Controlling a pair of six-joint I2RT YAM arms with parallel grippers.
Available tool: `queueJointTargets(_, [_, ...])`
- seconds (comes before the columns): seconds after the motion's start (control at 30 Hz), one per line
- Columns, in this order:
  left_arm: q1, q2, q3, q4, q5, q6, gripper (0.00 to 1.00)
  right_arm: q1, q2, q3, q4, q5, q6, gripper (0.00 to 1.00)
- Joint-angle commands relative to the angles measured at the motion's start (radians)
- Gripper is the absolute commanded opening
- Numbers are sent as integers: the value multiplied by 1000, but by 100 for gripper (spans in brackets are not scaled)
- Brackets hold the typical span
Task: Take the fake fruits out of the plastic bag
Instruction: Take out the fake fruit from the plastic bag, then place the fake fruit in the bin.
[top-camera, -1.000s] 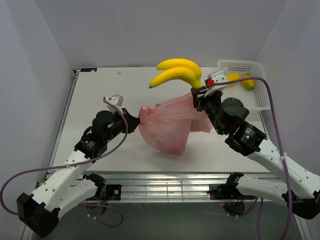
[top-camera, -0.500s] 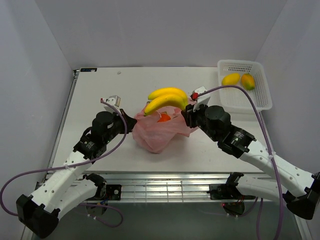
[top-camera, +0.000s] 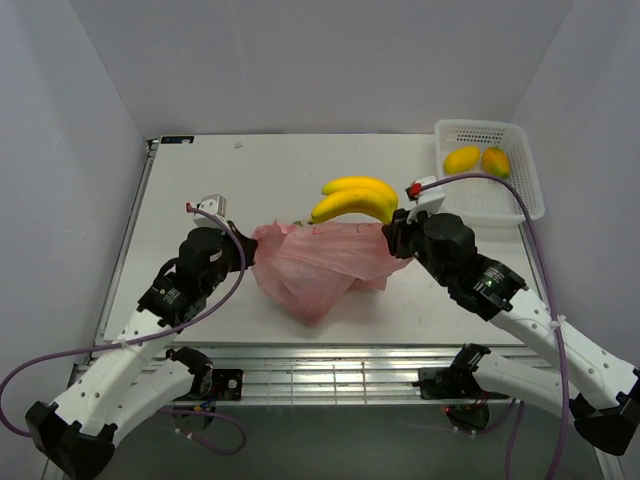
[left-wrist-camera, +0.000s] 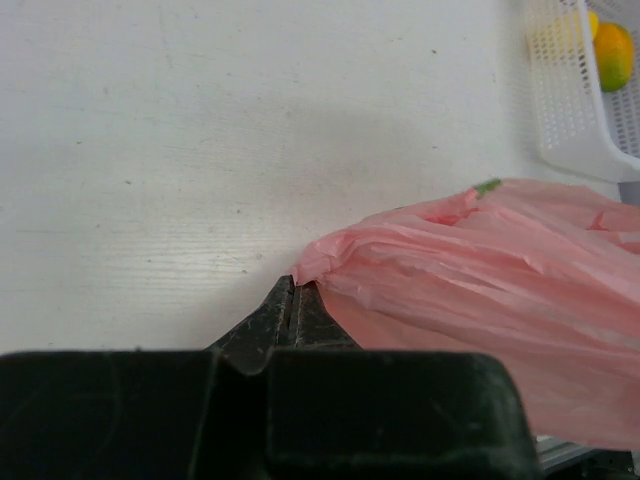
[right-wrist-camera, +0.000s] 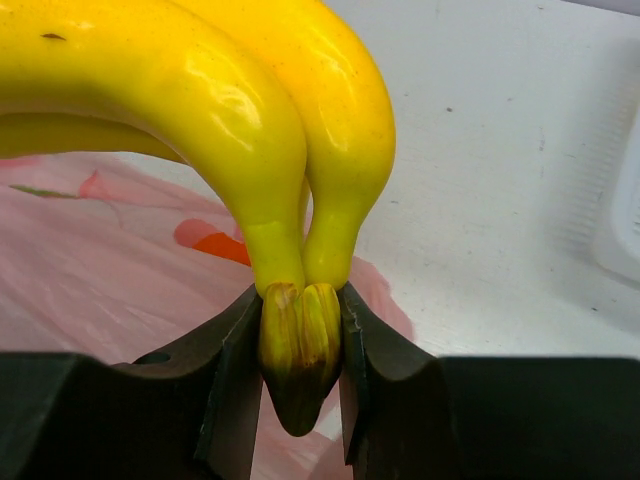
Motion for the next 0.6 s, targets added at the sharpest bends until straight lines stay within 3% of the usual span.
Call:
queueJointTargets(0.0, [3,-10,47,-100,-138,-12,0,-88,-60,-11,10,24,51,11])
queueJointTargets(0.27, [3,-55,62,-197,-238,-20,0,-315,-78,-16,3,-111,47,11])
queueJointTargets(0.57, [3,-122,47,-74,-68,46,0,-503,70,130,6,-195,20,11])
